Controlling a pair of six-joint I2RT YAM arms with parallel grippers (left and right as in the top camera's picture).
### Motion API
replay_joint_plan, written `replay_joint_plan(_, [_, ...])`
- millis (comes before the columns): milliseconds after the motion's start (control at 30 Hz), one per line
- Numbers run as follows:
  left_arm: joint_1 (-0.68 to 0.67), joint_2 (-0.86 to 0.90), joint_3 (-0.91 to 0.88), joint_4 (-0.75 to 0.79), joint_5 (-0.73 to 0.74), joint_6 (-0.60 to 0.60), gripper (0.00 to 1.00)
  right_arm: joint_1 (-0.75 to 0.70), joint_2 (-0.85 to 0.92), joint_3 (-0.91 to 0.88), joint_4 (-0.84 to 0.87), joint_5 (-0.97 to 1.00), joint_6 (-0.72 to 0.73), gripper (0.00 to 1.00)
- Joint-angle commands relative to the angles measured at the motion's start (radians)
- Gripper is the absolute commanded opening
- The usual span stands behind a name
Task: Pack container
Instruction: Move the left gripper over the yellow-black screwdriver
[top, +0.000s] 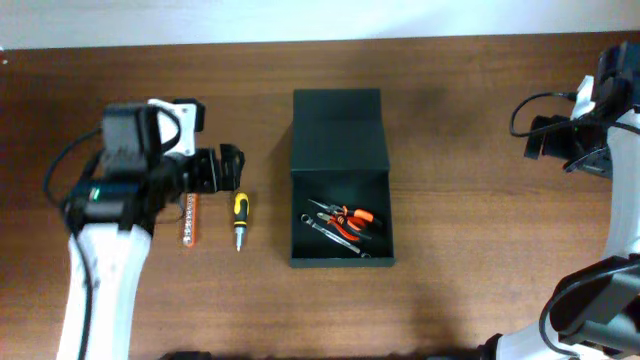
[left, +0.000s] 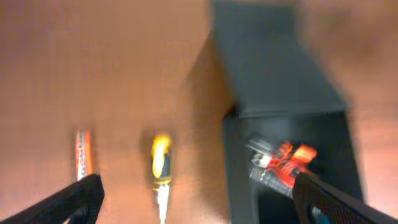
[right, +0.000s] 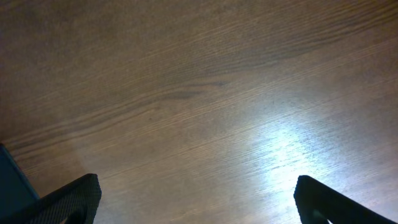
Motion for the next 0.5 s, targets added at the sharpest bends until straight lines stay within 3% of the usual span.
replay_joint_plan(0, [-0.008,0.165,0.094,-0.130,-0.138,-0.131,0.99,-0.002,-0.006,0.001,0.001,-0.002,0.009,0.99])
replay_joint_plan(167, [-0.011,0.262,0.109,-0.198,-0.143,-0.135,0.99,-0.002,-0.006,0.001,0.002,-0.002,0.009,0.99])
replay_joint_plan(300, [-0.053,0.302,0.109,-0.240,-0.263,-0.164,0.99,-0.002,-0.006,0.001,0.002,-0.002,0.009,0.99])
replay_joint_plan(467, [-0.148,0.333,0.108,-0.189,-0.338,-0.196,0.99,-0.002,-0.006,0.001,0.002,-0.002,0.009,0.99])
